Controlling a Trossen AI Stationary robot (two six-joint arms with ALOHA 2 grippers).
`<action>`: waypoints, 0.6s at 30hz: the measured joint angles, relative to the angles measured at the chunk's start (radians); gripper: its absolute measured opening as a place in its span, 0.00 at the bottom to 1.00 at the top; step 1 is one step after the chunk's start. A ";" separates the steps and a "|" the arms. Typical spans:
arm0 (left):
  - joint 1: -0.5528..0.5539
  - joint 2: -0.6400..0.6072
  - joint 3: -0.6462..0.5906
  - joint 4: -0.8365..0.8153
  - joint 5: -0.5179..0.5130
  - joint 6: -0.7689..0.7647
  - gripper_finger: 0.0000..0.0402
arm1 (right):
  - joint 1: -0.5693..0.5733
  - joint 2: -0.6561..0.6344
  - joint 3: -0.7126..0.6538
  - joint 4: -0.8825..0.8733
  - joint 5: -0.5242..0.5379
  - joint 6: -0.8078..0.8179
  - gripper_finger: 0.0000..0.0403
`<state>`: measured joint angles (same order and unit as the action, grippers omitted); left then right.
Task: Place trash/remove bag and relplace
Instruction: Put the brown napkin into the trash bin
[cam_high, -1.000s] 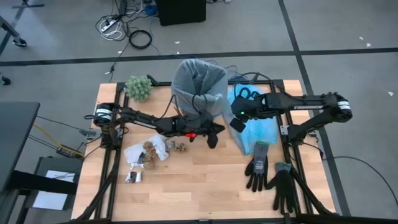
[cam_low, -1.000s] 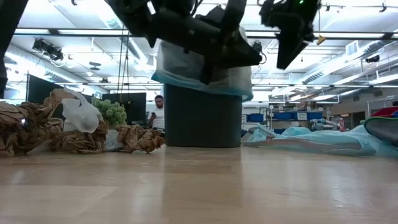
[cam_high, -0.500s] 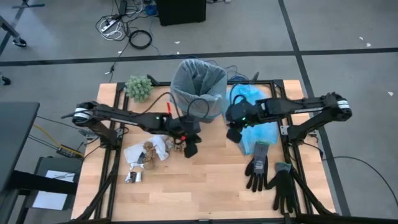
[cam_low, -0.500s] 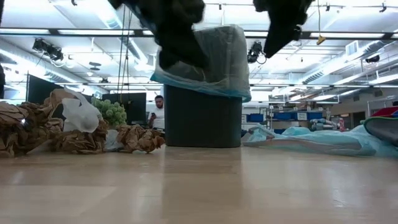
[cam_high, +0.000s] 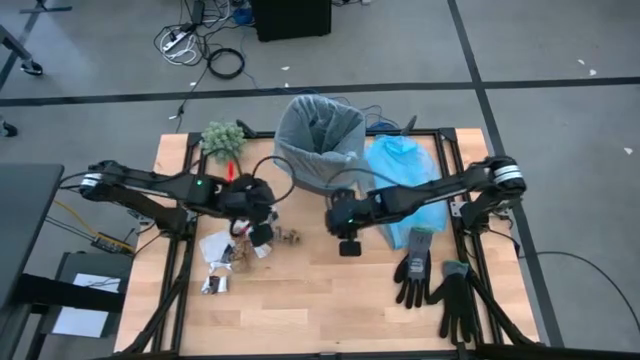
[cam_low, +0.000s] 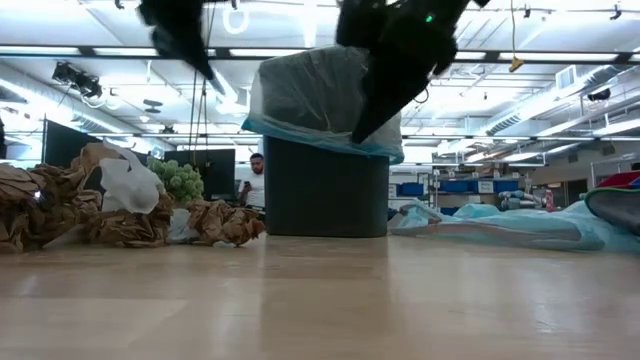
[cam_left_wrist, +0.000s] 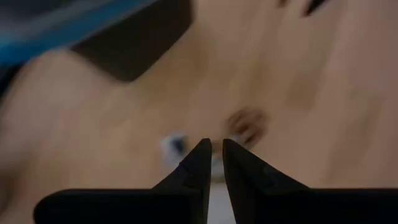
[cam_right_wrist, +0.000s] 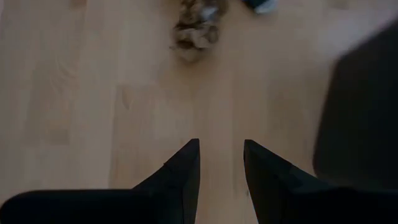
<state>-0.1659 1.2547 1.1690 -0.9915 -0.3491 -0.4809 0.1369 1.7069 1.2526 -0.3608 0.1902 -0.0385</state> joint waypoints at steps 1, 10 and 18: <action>0.000 -0.002 0.000 -0.036 -0.006 -0.012 0.13 | 0.002 0.024 0.009 0.015 0.000 -0.033 0.28; -0.099 -0.048 -0.058 -0.099 -0.061 -0.069 0.13 | -0.004 0.214 0.178 0.111 -0.038 -0.098 0.28; -0.168 -0.186 -0.185 -0.045 -0.071 -0.208 0.13 | -0.013 0.350 0.314 0.114 -0.045 -0.078 0.31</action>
<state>-0.3337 1.0687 0.9845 -1.0363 -0.4202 -0.6891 0.1236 2.0568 1.5661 -0.2469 0.1450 -0.1163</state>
